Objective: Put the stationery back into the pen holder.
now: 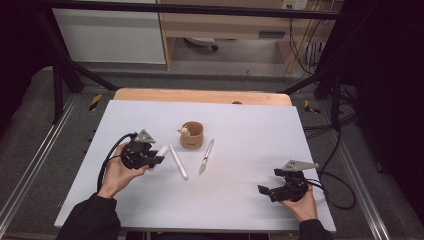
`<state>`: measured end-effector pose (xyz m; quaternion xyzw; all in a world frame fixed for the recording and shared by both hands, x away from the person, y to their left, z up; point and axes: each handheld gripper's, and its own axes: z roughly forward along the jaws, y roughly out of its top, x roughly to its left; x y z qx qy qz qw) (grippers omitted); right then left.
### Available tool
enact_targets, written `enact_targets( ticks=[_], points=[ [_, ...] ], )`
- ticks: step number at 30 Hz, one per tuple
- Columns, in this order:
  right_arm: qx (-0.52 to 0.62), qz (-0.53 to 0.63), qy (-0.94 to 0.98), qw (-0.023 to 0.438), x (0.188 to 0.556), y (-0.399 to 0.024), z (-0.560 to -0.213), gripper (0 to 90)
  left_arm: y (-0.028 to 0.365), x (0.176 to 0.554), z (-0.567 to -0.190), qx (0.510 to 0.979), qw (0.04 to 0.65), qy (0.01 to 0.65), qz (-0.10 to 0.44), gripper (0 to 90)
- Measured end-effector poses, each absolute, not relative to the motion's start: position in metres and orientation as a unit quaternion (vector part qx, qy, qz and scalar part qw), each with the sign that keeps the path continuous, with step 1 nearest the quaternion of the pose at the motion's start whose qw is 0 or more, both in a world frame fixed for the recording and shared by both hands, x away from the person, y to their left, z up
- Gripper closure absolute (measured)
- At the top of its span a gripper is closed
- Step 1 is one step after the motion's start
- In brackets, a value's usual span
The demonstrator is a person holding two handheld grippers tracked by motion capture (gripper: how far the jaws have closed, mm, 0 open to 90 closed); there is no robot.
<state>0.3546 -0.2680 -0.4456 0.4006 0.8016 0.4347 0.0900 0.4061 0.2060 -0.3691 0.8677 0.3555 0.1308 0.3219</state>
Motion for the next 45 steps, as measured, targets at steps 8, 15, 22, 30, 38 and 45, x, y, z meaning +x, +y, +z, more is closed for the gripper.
enact_targets(
  ticks=[8, 15, 22, 30, 38, 45],
  points=[
    [0.401, 0.435, 0.802, 0.09, 0.355, -0.268, -0.446, 0.5, 0.201, 0.408, -0.357, 0.846, 0.36, 0.363, 0.15, 69.4],
    [0.4, 0.435, 0.802, 0.091, 0.355, -0.268, -0.446, 0.5, 0.192, 0.415, -0.346, 0.828, 0.39, 0.37, 0.157, 69.4],
    [0.4, 0.435, 0.801, 0.091, 0.355, -0.268, -0.446, 0.5, 0.181, 0.421, -0.335, 0.812, 0.416, 0.371, 0.172, 69.4],
    [0.4, 0.436, 0.801, 0.091, 0.355, -0.268, -0.446, 0.5, 0.168, 0.429, -0.326, 0.802, 0.435, 0.368, 0.179, 69.4],
    [0.4, 0.436, 0.801, 0.09, 0.355, -0.268, -0.446, 0.5, 0.159, 0.44, -0.322, 0.794, 0.445, 0.371, 0.184, 69.4],
    [0.399, 0.436, 0.801, 0.091, 0.355, -0.268, -0.446, 0.5, 0.145, 0.451, -0.32, 0.792, 0.452, 0.366, 0.185, 69.4]
  ],
)
